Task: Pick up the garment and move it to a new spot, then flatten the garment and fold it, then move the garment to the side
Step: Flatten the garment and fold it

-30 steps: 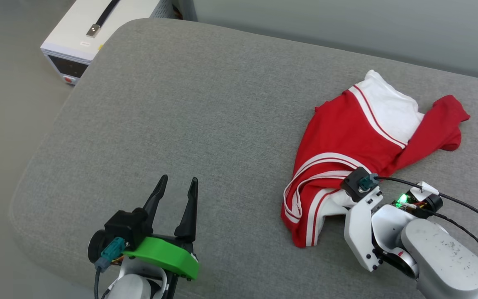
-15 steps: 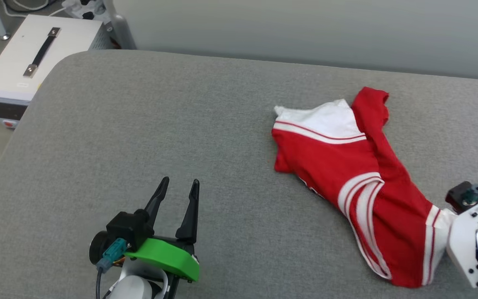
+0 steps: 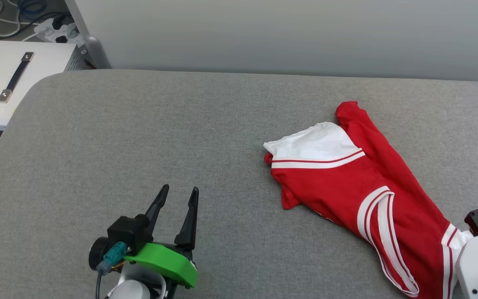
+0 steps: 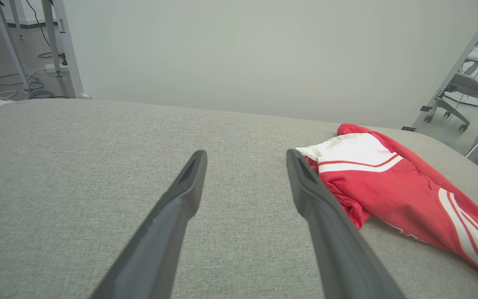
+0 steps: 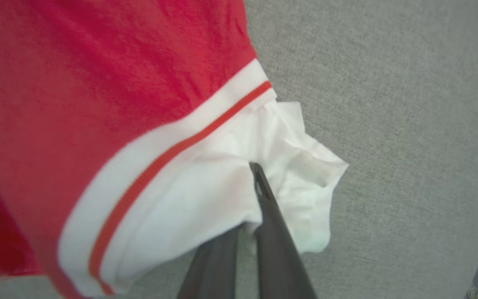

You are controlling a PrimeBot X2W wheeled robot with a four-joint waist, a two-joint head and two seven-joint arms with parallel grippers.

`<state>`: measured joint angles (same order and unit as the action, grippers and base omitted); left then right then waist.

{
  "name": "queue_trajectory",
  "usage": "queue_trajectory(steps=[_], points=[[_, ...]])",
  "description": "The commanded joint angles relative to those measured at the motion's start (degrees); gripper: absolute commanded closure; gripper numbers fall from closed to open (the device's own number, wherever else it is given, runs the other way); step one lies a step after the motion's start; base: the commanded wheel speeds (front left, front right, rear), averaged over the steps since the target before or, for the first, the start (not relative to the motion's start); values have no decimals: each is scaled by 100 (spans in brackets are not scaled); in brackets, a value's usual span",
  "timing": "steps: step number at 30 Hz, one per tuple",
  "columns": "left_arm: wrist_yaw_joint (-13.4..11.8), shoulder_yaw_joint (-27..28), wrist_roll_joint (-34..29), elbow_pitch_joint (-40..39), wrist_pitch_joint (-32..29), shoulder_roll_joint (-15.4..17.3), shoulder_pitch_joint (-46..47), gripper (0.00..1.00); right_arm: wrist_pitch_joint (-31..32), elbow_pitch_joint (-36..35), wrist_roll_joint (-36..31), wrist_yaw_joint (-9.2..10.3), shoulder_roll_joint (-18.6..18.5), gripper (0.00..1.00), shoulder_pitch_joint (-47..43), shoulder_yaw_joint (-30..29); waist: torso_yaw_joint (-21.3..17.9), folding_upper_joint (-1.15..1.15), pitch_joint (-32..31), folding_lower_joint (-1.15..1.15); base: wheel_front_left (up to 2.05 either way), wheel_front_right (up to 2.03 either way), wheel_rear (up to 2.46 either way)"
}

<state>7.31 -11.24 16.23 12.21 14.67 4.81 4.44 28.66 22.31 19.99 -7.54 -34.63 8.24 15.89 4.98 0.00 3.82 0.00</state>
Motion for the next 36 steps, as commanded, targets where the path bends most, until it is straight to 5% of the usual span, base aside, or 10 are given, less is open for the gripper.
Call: queue_trajectory(steps=[1, 12, 19, 29, 36], points=[[17, -24, 27, 12, 33, 50, -65, 0, -180, 39, -70, 5, 138, 0, -51, -90, -72, 0, -43, 0, 0, 0, 0], [17, -46, 204, -63, 33, 29, -20, 0, -1429, -766, -195, 5, 783, 0, 4, -779, -443, 0, -199, 0, 0, 0, 0], [17, -112, 290, -143, 33, -45, 35, 0, -2304, -1811, -432, 5, 1588, 0, -485, -1444, -591, 0, -199, 0, 0, 0, 0], [18, -130, 343, -212, 33, -80, 19, 0, -2916, -2220, -521, 5, 2383, 0, -922, -1834, -649, 0, -120, 0, 0, 0, 0], [18, -237, 406, -175, 33, 25, 266, 0, -2981, -2321, -641, 5, 2532, 0, -908, -1850, -828, 0, 90, 0, 0, 0, 0]])
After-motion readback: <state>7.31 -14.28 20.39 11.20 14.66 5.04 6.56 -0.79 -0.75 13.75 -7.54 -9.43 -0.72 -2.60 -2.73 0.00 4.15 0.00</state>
